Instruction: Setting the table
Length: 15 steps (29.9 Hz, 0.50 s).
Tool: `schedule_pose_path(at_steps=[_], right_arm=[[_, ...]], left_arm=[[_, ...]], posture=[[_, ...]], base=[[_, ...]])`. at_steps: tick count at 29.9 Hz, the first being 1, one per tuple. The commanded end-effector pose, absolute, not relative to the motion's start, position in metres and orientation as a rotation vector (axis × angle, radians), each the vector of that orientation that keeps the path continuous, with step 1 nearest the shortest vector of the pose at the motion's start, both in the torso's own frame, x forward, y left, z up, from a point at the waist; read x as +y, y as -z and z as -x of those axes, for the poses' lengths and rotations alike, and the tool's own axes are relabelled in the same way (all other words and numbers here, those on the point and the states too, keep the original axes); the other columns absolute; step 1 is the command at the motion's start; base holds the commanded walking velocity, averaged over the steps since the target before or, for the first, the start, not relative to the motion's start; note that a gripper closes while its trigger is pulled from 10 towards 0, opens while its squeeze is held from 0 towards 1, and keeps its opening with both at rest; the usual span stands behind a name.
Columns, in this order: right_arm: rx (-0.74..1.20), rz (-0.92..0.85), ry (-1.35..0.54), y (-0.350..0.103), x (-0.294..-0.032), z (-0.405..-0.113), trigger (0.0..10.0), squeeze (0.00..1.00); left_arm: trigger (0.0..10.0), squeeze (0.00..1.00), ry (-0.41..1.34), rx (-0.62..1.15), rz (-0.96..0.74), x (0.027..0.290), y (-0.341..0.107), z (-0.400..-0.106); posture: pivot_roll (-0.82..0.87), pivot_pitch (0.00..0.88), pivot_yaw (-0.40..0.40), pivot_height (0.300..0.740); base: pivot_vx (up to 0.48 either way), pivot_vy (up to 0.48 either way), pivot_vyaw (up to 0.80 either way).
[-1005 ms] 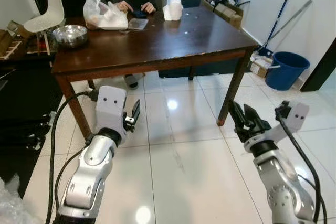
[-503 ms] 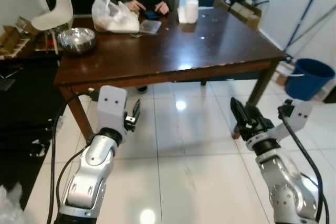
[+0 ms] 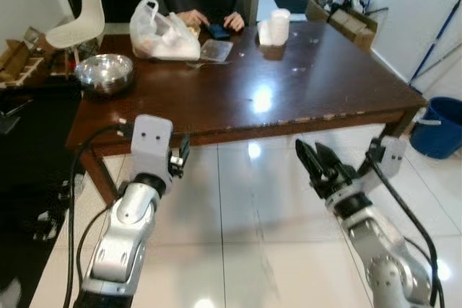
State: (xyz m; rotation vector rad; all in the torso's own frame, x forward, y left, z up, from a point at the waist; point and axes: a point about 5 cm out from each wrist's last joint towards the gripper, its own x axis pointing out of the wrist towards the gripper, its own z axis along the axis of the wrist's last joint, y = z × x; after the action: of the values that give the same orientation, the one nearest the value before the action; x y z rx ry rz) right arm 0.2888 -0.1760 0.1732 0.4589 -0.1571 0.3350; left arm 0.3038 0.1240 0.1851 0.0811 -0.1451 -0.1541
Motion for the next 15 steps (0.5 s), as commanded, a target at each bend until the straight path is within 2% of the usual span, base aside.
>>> schedule_pose_path(at_steps=[1,15], right_arm=[[-0.157,-0.457,-0.341,-0.1737,-0.1761,-0.2876,10.0,0.00],[-0.157,-0.453,-0.360,-0.1752,-0.1758,-0.2862,10.0,0.00]], left_arm=[[10.0,0.00,0.154,-0.142,-0.090,0.1245,-0.1845,-0.3040],[10.0,0.00,0.156,-0.144,-0.091,0.1240,-0.1849,-0.3055]], posture=[[-0.09,0.000,0.076,0.740],[-0.09,0.000,0.078,0.740]], base=[[0.480,0.000,0.00],[0.480,0.000,0.00]])
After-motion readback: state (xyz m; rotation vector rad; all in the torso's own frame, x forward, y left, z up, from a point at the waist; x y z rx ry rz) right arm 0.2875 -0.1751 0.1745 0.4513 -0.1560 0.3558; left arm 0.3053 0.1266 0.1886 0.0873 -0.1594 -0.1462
